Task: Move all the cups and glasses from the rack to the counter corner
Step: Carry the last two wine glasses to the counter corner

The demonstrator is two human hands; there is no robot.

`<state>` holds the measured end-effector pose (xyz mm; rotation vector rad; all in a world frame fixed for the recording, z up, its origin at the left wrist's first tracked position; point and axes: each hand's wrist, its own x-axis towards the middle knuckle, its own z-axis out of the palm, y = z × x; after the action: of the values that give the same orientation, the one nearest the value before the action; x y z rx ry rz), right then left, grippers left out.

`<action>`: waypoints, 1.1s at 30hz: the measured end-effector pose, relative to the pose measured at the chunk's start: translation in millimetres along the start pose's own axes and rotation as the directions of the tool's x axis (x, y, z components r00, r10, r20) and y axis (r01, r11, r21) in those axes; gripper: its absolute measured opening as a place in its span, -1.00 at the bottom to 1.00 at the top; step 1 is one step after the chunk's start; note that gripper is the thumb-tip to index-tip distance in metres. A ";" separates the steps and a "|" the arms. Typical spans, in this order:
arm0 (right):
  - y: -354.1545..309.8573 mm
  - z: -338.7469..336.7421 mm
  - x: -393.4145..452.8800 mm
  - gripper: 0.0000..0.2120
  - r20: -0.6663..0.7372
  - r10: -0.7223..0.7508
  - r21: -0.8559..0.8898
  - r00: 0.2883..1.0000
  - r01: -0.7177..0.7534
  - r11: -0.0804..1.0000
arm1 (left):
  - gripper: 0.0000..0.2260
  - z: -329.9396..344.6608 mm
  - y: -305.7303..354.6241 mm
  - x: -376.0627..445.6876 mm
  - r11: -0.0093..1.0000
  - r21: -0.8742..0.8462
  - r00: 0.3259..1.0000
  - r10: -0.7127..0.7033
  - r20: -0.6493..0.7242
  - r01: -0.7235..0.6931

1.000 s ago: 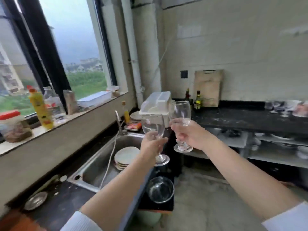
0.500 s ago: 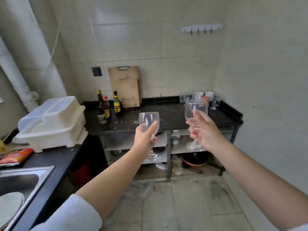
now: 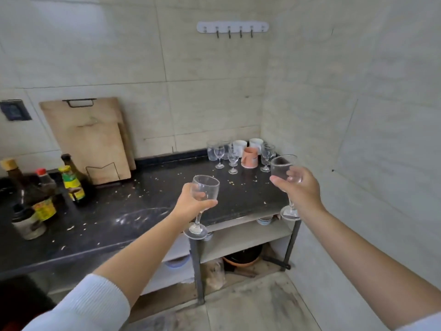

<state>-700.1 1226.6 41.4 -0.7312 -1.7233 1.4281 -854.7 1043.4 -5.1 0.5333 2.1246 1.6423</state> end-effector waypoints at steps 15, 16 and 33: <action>89.9 84.4 277.7 -0.62 0.180 -0.060 -0.275 0.982 0.109 0.955 | -0.23 46.8 -15.5 261.4 0.988 0.150 0.987 0.049 -0.151 -0.026; 95.3 93.1 294.6 -0.66 0.251 -0.077 -0.304 0.965 0.154 0.940 | -0.25 45.9 -17.2 276.3 0.986 0.166 0.983 0.035 -0.178 -0.005; 164.1 261.9 449.1 -0.43 0.763 0.111 -0.453 0.636 0.404 0.795 | -0.25 -0.1 -54.1 435.1 0.917 0.343 0.957 -0.114 -0.268 0.206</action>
<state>-1170.0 1487.0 -51.0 -0.2196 -2.9230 1.1106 -1226.2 1259.4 -92.7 0.2593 2.6043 1.2763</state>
